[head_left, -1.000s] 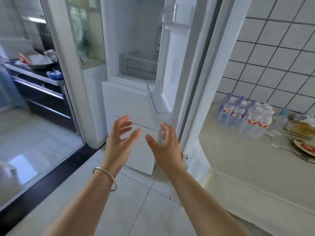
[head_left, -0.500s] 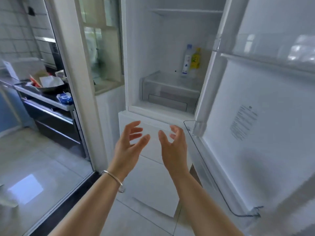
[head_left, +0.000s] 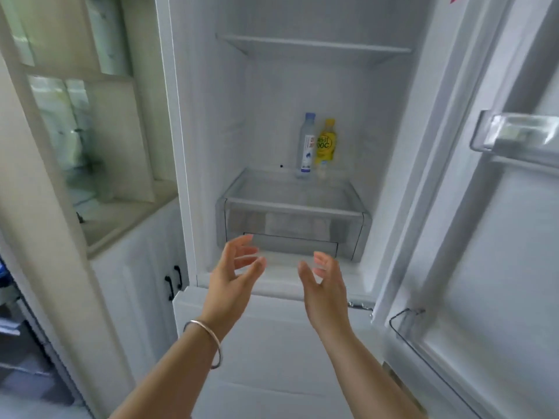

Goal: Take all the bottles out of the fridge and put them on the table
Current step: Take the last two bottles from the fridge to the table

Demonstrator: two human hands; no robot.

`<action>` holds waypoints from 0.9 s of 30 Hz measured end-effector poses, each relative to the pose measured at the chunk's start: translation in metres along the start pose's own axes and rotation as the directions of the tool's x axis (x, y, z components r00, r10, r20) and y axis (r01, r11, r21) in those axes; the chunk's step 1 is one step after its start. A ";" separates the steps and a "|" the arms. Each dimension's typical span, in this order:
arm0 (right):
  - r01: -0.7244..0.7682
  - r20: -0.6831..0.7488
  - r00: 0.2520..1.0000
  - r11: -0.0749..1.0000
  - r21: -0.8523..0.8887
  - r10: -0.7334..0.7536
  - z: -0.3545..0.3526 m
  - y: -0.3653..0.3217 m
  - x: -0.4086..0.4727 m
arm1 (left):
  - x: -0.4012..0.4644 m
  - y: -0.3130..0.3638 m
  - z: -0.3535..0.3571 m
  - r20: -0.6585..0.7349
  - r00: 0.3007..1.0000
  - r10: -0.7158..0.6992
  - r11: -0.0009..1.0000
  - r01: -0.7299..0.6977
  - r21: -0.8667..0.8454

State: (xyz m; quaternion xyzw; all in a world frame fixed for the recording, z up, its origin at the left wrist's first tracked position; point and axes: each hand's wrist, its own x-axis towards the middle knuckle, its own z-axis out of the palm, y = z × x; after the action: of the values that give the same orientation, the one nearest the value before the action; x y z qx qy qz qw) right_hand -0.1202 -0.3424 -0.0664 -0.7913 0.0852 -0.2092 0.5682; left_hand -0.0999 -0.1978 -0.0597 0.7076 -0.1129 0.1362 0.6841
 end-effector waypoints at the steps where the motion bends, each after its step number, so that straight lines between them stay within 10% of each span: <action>1: 0.001 -0.033 0.999 1.000 0.003 -0.001 0.009 -0.002 0.013 | 0.020 -0.005 -0.004 0.015 1.000 -0.003 1.000 0.003 -0.003; 27: -0.016 -0.339 0.940 1.000 0.026 0.024 0.045 -0.008 0.409 | 0.391 -0.082 0.105 0.041 0.995 -0.090 0.996 0.090 -0.002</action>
State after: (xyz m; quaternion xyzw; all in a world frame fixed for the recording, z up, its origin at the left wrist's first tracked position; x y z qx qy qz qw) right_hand 0.2654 -0.4534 0.0250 -0.7359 0.1876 -0.3376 0.5561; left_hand 0.2989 -0.2892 -0.0033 0.7133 -0.0952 0.0904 0.6884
